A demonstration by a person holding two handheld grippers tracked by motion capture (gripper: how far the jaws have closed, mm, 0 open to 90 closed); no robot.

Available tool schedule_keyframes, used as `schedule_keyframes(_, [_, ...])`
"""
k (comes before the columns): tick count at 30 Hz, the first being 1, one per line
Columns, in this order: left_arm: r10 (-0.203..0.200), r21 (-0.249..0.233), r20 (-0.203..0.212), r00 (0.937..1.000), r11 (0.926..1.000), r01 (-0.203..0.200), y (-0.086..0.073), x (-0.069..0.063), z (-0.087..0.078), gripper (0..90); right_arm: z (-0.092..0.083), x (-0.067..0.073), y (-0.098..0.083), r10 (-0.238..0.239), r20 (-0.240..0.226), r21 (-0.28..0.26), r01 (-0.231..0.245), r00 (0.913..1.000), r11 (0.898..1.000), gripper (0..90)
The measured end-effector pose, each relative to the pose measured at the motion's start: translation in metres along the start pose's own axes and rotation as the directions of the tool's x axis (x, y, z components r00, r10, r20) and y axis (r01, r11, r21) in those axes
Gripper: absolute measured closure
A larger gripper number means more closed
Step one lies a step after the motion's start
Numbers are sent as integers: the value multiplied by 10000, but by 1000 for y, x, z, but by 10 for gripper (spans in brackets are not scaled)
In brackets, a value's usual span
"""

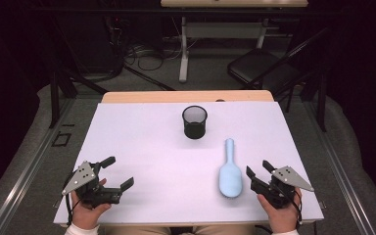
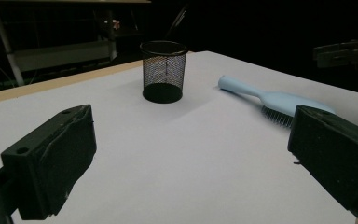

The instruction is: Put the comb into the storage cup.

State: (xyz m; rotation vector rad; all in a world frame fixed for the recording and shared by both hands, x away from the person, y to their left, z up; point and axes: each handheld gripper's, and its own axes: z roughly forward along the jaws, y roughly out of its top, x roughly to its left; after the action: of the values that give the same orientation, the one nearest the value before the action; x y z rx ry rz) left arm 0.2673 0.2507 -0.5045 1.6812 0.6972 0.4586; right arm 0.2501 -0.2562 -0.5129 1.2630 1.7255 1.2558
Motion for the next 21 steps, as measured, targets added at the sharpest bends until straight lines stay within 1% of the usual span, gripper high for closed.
schedule_keyframes(1, [-13,-62,35,10000,10000,13,0,1,2,10,1,2,2,-264,8,178,263,9997,9995,403])
schedule_keyframes(2, [-10,-5,37,10000,10000,10,0,1,3,10,1,2,2,-264,8,178,263,9997,9995,403])
schedule_keyframes(3, [37,48,121,9999,10000,-38,0,2,5,10,2,2,3,-390,24,232,389,9992,9990,403])
schedule_keyframes(4, [125,203,80,9999,9997,-127,-1,2,5,10,6,2,6,-470,15,345,470,9989,9983,424])
schedule_keyframes(5, [125,203,80,9999,9997,-127,-1,2,5,10,6,2,6,-470,15,345,470,9989,9983,424])
schedule_keyframes(6, [82,118,66,9999,9999,-83,0,2,5,10,12,1,9,-456,-193,494,465,9988,9977,434])
schedule_keyframes(8, [38,75,80,10000,10000,-39,0,2,6,10,18,1,11,-401,-353,670,424,9986,9969,438])
schedule_keyframes(10, [26,134,56,10000,9999,-27,-1,1,6,10,22,1,12,-561,-356,871,590,9978,9944,438])
schedule_keyframes(11, [21,90,120,9999,10000,-22,-2,0,7,10,25,1,13,-596,-318,967,624,9977,9934,440])
schedule_keyframes(13, [161,205,88,9998,9997,-162,-1,-1,7,10,27,2,13,-540,-358,1041,575,9979,9929,451])
schedule_keyframes(14, [204,147,84,9998,9997,-205,-1,-2,8,10,31,1,14,-494,-435,1298,547,9978,9900,457])
schedule_keyframes(15, [213,160,95,9997,9996,-215,-1,-2,8,11,33,1,15,-542,-415,1412,596,9977,9882,464])
schedule_keyframes(16, [213,160,95,9997,9996,-215,-1,-2,8,10,35,1,15,-488,-398,1506,543,9980,9871,476])
schedule_keyframes(17, [202,163,72,9998,9997,-203,-1,-2,9,10,37,0,15,-391,-470,1645,464,9981,9853,478])
schedule_keyframes(19, [151,123,119,9998,9998,-153,-1,-1,9,10,43,-1,17,-417,-545,1818,509,9976,9820,489])
schedule_keyframes(21, [124,158,75,9999,9998,-125,-2,-1,9,11,48,-2,19,-276,-719,2011,416,9970,9787,504])
